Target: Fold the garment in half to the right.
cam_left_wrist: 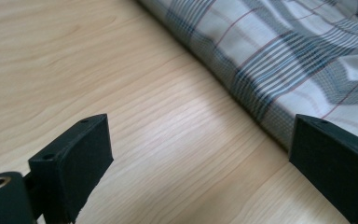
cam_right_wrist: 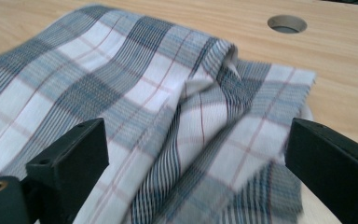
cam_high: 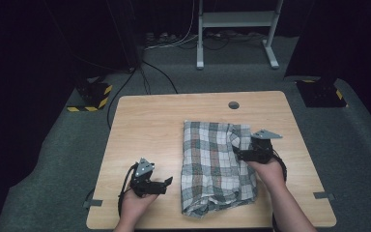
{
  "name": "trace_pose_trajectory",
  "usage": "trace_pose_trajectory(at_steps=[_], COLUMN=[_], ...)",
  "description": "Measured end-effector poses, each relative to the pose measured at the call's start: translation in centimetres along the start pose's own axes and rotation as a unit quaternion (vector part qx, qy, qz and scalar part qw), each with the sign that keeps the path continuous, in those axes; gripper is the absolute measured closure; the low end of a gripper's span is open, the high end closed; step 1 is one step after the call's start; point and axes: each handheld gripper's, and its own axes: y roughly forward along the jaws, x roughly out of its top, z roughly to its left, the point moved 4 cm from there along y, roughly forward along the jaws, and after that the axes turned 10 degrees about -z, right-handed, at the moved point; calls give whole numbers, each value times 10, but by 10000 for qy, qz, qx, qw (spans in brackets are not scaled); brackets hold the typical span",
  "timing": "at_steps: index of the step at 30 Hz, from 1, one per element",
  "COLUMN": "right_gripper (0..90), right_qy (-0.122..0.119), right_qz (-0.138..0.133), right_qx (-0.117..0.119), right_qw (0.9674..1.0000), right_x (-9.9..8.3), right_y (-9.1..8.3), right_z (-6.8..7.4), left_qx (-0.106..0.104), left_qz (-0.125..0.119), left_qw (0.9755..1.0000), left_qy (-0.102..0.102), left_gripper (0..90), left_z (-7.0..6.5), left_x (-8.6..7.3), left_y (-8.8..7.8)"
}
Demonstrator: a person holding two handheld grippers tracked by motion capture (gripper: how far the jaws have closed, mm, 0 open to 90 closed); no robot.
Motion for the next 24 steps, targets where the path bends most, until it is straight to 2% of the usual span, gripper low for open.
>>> trace_pose_trajectory(at_steps=[3,7,9,14,17,22,23,24], right_gripper=[41,27,16,3,3,3,2,2], right_qy=[-104,-114,-230,-203,-179,-111,-54,-43], right_qz=[-16,-85,-36,4,142,400,567,572], right_qx=[-15,-48,-97,-176,-295,-483,-486,-495], right_qw=[9999,9999,9997,9996,9993,9980,9972,9971], right_x=[-10,-23,-31,-53,-69,-94,-97,-98], right_y=[-15,-36,-45,-72,-89,-109,-110,-112], right_z=[1,-1,-1,-3,-7,-14,-15,-15], left_qx=[100,227,281,458,604,784,813,825], left_qz=[29,110,167,272,381,622,598,581], left_qw=[9999,9996,9994,9984,9974,9950,9949,9949], left_qy=[-50,-116,-129,-186,-125,6,43,55], left_gripper=[63,63,63,63,63,63,63,63], left_z=[9,20,25,38,42,42,41,40], left_x=[-7,-17,-23,-35,-44,-57,-58,-58], left_y=[-6,-15,-19,-33,-42,-49,-50,-51])
